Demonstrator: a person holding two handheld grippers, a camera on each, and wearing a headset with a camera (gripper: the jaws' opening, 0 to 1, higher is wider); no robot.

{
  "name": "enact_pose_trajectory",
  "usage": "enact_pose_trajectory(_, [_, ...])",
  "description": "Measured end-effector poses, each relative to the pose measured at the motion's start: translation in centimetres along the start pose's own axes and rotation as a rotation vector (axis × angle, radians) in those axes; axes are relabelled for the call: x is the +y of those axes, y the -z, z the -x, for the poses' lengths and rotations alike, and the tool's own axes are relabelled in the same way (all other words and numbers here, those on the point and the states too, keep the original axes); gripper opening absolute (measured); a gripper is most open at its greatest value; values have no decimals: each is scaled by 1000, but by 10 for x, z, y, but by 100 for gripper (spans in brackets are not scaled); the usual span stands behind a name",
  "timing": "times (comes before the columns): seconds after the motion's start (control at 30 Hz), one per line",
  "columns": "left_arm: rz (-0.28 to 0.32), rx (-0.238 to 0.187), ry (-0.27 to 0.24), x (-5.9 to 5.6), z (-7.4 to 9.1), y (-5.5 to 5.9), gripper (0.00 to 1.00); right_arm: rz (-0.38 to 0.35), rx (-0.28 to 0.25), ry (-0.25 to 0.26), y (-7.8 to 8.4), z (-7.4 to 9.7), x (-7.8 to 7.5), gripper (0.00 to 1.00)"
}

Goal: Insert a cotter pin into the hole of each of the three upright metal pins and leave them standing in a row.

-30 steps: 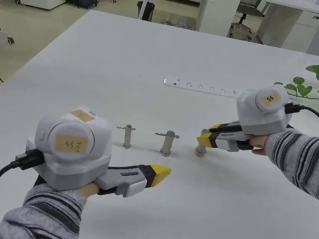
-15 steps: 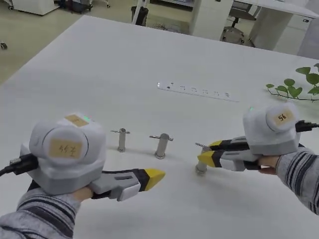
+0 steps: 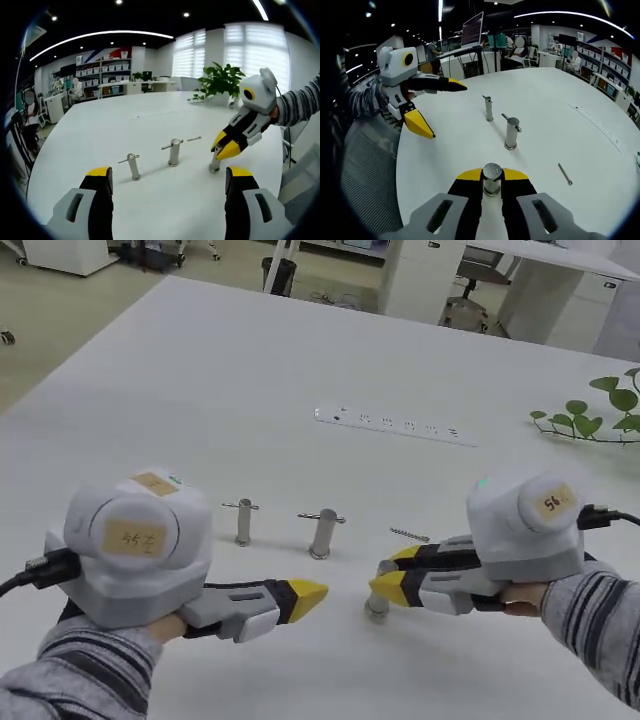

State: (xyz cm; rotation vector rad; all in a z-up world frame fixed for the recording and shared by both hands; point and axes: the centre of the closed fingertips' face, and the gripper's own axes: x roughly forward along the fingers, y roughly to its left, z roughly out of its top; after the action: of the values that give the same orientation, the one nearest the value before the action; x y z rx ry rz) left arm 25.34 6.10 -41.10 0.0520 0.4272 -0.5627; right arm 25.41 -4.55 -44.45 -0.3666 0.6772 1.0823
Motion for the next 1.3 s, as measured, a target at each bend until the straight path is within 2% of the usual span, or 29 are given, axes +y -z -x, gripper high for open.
enact_pose_trajectory(0.27, [1,-3,10,-2,0,-1,93,25,-8,-21,-7,-12,10,8])
enact_pose_trajectory(0.57, [14,19,13,-1,0,5,94,43,-13,-38,-12,-21,17,8])
enact_pose_trajectory(0.77, [11,24,19,-3,0,7,94,52,-2,-47,-6,-23,17,8])
enact_pose_trajectory(0.9, [9,27,21,-3,-1,7,94,49,-16,-51,-5,-21,18,8])
enact_pose_trajectory(1.13, [-3,29,35,-8,-1,7,95,85,-22,-43,-3,-20,20,9])
enact_pose_trajectory(1.3, [-13,36,46,-12,-3,9,96,86,-15,-64,-1,-18,21,13])
